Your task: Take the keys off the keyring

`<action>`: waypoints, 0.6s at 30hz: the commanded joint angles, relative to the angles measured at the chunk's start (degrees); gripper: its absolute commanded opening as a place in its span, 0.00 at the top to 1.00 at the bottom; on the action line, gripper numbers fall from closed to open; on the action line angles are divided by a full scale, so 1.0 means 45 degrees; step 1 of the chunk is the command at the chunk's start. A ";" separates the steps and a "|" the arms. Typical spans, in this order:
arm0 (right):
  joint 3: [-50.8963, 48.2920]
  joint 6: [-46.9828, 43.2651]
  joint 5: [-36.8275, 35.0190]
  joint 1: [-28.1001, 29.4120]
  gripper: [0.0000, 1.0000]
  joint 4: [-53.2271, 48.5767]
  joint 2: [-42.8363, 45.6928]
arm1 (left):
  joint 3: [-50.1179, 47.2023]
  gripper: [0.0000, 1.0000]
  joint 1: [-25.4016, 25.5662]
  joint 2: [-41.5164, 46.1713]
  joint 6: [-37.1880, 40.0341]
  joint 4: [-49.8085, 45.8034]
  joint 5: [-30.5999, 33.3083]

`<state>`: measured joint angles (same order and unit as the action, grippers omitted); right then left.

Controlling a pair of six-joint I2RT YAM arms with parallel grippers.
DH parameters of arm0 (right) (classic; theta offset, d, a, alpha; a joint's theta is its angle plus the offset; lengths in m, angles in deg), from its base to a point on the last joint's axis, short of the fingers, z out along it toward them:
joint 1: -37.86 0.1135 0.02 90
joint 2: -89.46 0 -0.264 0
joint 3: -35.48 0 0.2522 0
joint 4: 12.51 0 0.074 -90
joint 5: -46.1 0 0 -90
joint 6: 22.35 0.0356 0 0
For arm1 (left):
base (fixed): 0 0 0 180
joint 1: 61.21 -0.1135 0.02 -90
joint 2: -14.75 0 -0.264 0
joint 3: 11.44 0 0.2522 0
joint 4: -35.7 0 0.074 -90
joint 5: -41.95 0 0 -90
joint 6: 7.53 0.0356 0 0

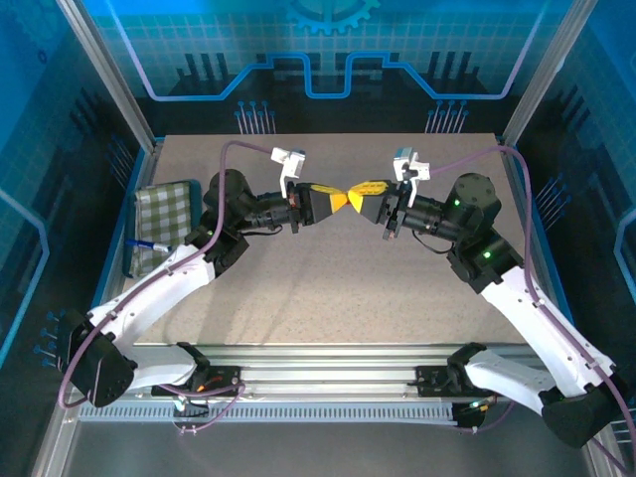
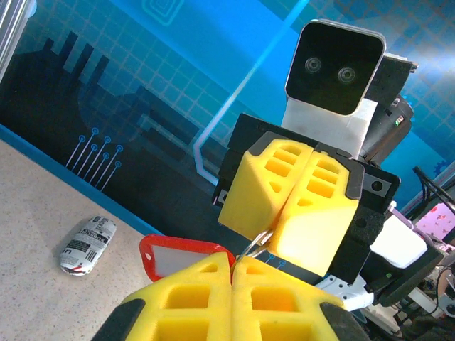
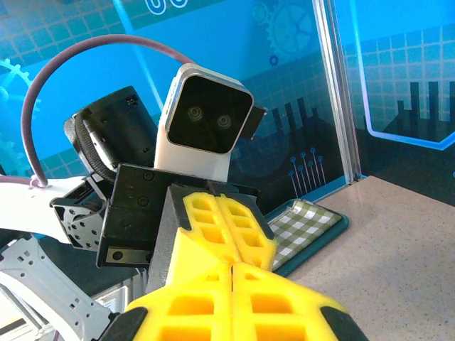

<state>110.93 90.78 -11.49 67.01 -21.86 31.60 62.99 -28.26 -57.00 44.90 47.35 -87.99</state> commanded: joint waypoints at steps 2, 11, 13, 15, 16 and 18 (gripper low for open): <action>-0.0020 -0.0183 0.0158 -0.0172 0.93 -0.0124 0.0236 | 0.0074 1.00 0.0195 -0.0046 0.0321 -0.0145 0.0048; 0.0153 -0.2675 -0.2939 -0.0381 0.58 -0.3306 0.1512 | 0.0323 1.00 0.0173 0.0569 0.2201 -0.2205 0.0869; 0.0079 -0.3326 -0.3489 -0.0296 0.55 -0.3781 0.1746 | 0.0429 1.00 0.0163 0.0580 0.2406 -0.2482 0.0820; -0.0213 -0.3568 -0.3801 -0.0311 0.54 -0.3781 0.2001 | 0.0521 1.00 0.0178 0.0626 0.2677 -0.2794 0.0772; -0.0295 -0.3662 -0.3630 -0.0321 0.54 -0.3755 0.2084 | 0.0557 1.00 0.0176 0.0648 0.2830 -0.2903 0.0706; -0.0405 -0.3368 -0.3427 -0.0465 0.54 -0.3610 0.2141 | 0.0739 1.00 0.0165 0.0722 0.3278 -0.3410 0.0710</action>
<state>110.05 77.80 -25.09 65.52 -36.24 40.67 63.30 -27.65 -55.77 55.05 35.33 -85.11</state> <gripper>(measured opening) 0.457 0.039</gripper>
